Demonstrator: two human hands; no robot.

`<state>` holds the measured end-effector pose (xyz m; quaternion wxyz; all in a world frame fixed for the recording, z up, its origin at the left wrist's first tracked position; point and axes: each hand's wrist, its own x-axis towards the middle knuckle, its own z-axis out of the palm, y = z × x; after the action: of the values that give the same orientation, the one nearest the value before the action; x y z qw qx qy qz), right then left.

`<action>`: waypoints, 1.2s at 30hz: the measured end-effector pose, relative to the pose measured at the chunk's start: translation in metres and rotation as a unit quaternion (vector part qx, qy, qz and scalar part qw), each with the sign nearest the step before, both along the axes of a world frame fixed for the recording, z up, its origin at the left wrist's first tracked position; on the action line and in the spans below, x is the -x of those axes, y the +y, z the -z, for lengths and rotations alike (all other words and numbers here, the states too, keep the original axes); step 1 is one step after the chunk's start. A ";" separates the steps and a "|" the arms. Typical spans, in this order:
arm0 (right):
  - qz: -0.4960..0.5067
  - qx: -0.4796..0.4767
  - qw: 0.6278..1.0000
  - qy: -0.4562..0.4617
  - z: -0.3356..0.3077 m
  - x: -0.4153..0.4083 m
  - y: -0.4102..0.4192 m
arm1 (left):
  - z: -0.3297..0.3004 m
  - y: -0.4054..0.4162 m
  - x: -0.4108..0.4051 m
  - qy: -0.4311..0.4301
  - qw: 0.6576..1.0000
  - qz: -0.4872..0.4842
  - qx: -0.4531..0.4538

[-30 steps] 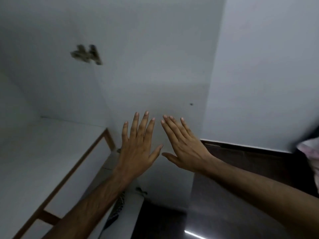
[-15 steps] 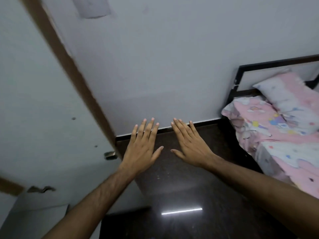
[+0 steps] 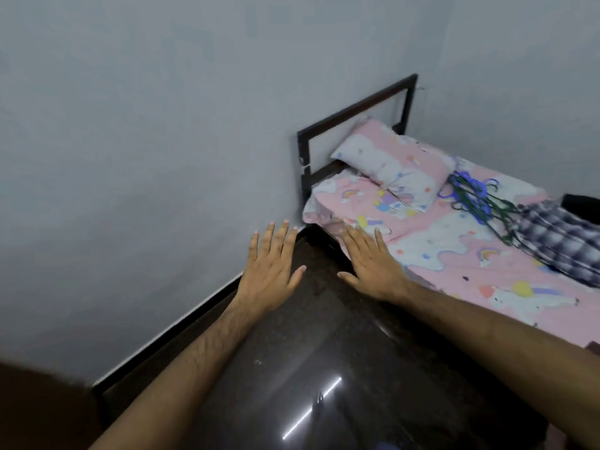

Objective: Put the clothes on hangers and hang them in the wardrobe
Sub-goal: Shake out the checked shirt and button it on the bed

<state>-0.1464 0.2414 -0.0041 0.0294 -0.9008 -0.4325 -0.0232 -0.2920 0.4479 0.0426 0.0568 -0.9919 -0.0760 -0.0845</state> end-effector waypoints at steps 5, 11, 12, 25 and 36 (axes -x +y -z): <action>0.106 0.002 0.994 0.034 0.018 -0.075 -0.028 | 0.018 0.007 -0.114 0.019 0.995 0.096 -0.006; 0.189 -0.001 0.979 0.077 0.063 -0.181 -0.074 | 0.044 -0.018 -0.266 0.037 0.980 0.196 -0.021; 0.203 -0.001 0.975 0.086 0.070 -0.200 -0.083 | 0.049 -0.024 -0.291 0.044 0.977 0.205 -0.021; 0.375 0.018 0.910 0.177 0.118 -0.404 -0.203 | 0.099 -0.130 -0.590 0.102 0.923 0.370 -0.006; 0.561 -0.049 0.799 0.211 0.179 -0.498 -0.284 | 0.171 -0.247 -0.804 0.163 0.838 0.520 -0.017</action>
<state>0.3512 -0.0428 -0.1830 0.1461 -0.9658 0.1676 0.1334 0.5121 0.2011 -0.1281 0.0334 -0.8839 0.4626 0.0597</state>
